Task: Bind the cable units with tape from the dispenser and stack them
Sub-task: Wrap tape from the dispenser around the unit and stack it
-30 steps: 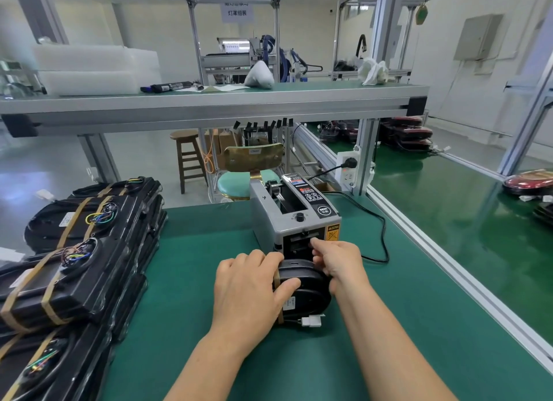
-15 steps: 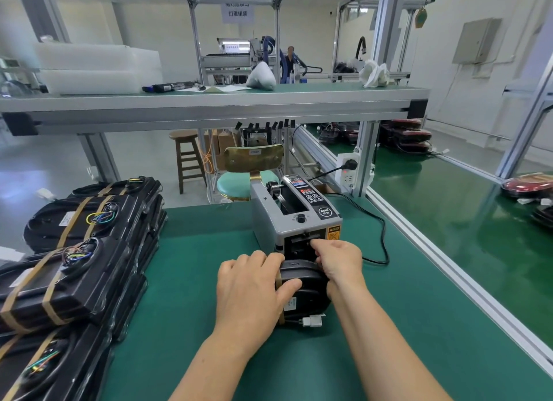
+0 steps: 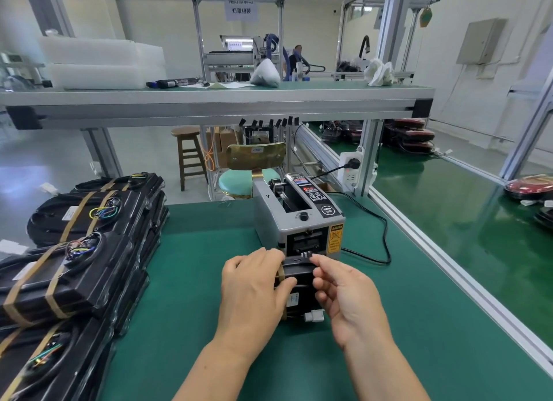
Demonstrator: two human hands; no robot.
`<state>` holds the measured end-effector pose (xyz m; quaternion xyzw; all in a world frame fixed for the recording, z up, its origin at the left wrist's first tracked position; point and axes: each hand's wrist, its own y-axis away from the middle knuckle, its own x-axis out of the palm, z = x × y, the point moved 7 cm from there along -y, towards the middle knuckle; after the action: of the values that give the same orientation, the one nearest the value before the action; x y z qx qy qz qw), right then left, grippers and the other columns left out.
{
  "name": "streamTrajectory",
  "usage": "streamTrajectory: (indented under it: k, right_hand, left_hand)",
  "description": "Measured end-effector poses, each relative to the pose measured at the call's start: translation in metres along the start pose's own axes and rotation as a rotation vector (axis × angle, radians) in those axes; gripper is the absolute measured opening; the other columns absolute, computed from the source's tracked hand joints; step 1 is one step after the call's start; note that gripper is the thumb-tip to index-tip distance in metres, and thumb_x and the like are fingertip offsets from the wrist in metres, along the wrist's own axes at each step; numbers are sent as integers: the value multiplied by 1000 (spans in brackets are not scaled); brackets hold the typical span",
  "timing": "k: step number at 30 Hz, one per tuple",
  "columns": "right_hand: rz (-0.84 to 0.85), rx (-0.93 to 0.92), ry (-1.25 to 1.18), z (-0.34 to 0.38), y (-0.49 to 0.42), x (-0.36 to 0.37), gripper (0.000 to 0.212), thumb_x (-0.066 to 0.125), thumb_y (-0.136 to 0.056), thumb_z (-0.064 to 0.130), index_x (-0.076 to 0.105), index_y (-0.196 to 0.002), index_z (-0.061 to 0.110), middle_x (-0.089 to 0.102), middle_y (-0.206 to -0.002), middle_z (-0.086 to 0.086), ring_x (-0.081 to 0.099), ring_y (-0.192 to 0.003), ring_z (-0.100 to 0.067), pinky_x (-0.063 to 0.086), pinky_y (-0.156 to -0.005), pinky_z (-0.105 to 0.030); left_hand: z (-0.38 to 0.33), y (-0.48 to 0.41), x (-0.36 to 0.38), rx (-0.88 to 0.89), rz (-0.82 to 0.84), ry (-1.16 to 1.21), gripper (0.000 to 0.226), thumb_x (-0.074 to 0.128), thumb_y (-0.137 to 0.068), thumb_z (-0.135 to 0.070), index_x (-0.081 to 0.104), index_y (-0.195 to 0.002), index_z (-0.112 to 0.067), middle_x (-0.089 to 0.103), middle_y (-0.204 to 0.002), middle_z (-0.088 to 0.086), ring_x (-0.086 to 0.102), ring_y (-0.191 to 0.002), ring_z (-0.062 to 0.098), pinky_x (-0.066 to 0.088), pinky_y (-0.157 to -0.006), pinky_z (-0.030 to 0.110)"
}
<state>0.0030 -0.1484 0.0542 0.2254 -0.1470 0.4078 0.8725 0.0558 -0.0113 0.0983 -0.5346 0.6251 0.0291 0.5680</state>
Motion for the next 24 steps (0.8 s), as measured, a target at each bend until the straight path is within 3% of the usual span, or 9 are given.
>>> streamTrajectory:
  k: [5, 10, 16, 24]
  right_hand:
    - [23, -35, 98, 1, 2, 4, 4, 72, -83, 8, 75, -83, 6, 62, -60, 0, 50, -45, -6, 40, -43, -17]
    - [37, -54, 119, 2, 3, 8, 9, 68, -85, 6, 76, -83, 5, 62, -59, 0, 49, -42, -6, 32, -37, -16]
    - [25, -77, 166, 3, 4, 7, 16, 63, -88, 4, 77, -81, 9, 62, -58, 1, 50, -44, -6, 33, -38, -15]
    - [27, -91, 209, 4, 5, 9, 19, 61, -90, 3, 77, -83, 9, 62, -59, 0, 50, -45, -6, 35, -39, -15]
  left_hand:
    - [5, 4, -3, 50, -17, 70, 22, 81, -75, -22, 67, -93, -20, 70, -99, -10, 62, -104, 13, 26, -89, 21]
    - [1, 5, -4, 73, -42, 72, 19, 78, -74, -21, 65, -87, -19, 68, -89, -9, 54, -94, 8, 25, -84, 20]
    - [0, 5, -4, 53, -17, 78, 27, 84, -72, -18, 65, -91, -21, 67, -87, -12, 62, -90, 11, 28, -86, 22]
    - [-1, 5, -6, 62, -32, 99, 30, 83, -73, -19, 65, -96, -25, 65, -88, -14, 57, -87, 6, 29, -86, 23]
